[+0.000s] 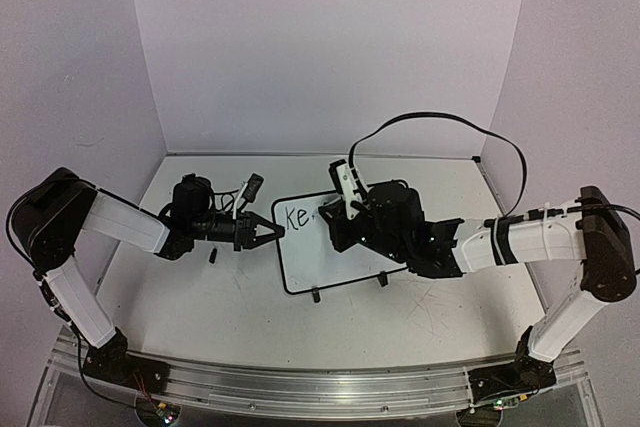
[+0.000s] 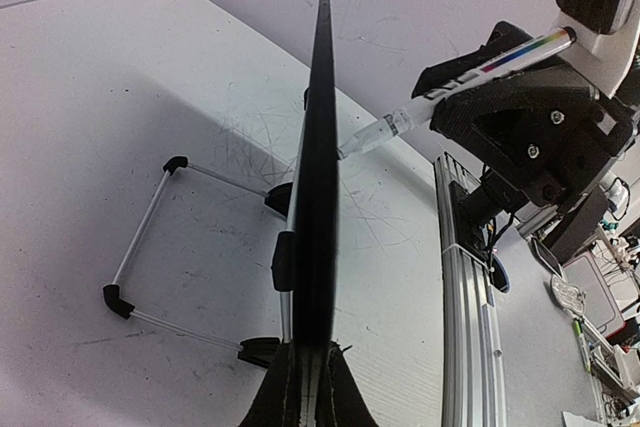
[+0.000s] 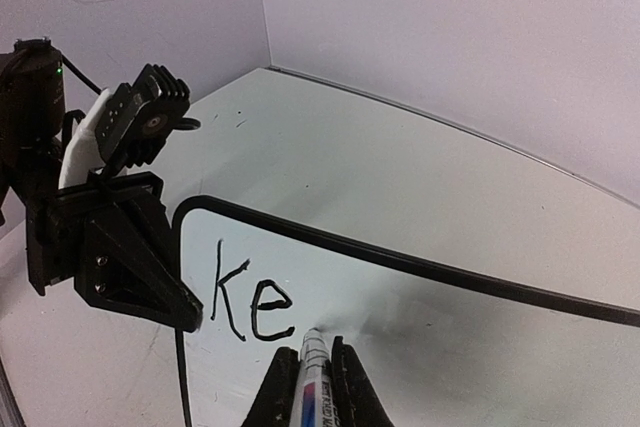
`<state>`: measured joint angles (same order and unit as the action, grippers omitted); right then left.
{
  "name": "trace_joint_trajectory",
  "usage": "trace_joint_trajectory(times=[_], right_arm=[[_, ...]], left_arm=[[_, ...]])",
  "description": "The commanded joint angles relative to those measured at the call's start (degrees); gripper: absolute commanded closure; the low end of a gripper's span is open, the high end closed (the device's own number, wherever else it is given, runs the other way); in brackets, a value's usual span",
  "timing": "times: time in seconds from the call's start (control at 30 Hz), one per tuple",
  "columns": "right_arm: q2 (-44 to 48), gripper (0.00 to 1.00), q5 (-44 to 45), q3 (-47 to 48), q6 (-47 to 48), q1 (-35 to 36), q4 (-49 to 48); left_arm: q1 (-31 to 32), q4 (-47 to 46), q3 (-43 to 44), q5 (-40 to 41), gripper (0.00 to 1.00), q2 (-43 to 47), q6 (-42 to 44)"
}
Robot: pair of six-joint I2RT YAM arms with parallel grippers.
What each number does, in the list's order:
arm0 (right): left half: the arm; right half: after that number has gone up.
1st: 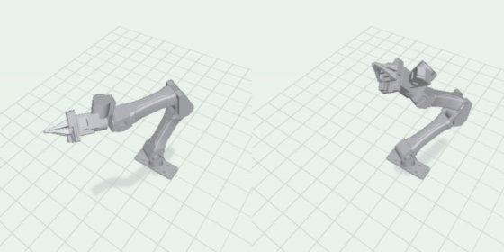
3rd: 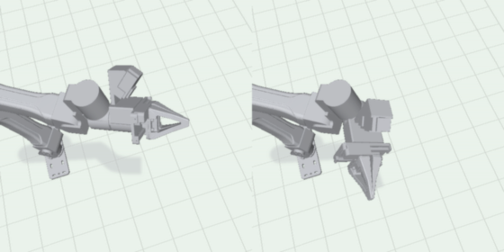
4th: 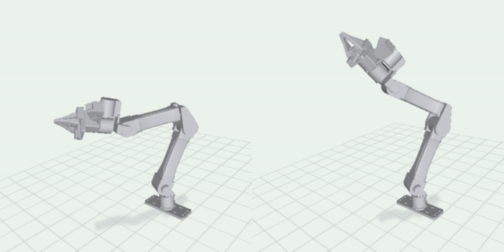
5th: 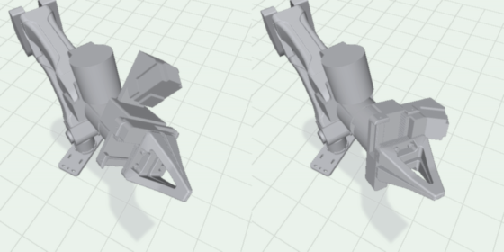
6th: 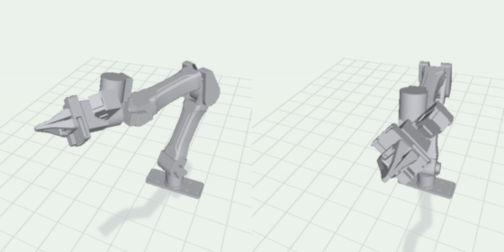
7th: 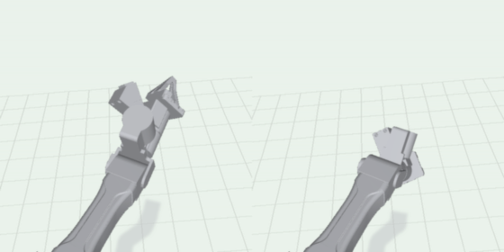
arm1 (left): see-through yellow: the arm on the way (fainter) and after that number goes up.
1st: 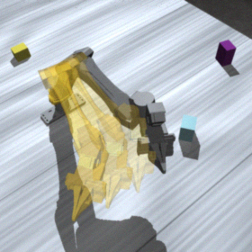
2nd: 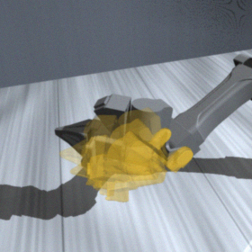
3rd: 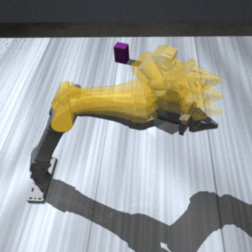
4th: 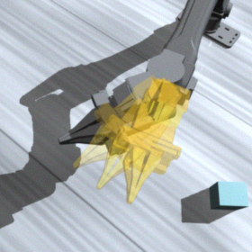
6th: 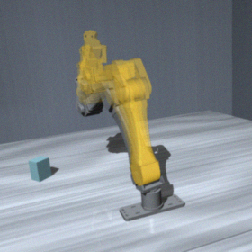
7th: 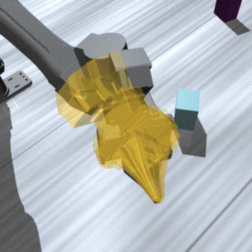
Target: Write a sentence on the whiteboard
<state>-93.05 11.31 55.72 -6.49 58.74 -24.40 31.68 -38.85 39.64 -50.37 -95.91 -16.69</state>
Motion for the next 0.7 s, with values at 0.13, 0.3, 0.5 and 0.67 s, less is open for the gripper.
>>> trace_joint_trajectory(times=[0.13,0.3,0.5,0.67], right_arm=[[-0.6,1.00,4.6,2.3,-1.6,-0.3,-0.9],[0.5,1.00,7.0,1.4,-2.0,-0.5,-0.8],[1.4,1.00,8.3,0.8,-1.8,-0.6,-1.8],[1.5,1.00,8.1,0.4,-1.5,-0.6,-3.3]], left_arm=[[0.0,0.0,0.7,-1.4,1.00,2.4,0.3],[0.0,0.1,0.7,-1.5,1.00,2.2,0.4],[0.0,0.1,0.6,-1.6,1.00,2.2,0.5],[0.0,0.1,0.5,-1.6,1.00,2.3,0.4]])
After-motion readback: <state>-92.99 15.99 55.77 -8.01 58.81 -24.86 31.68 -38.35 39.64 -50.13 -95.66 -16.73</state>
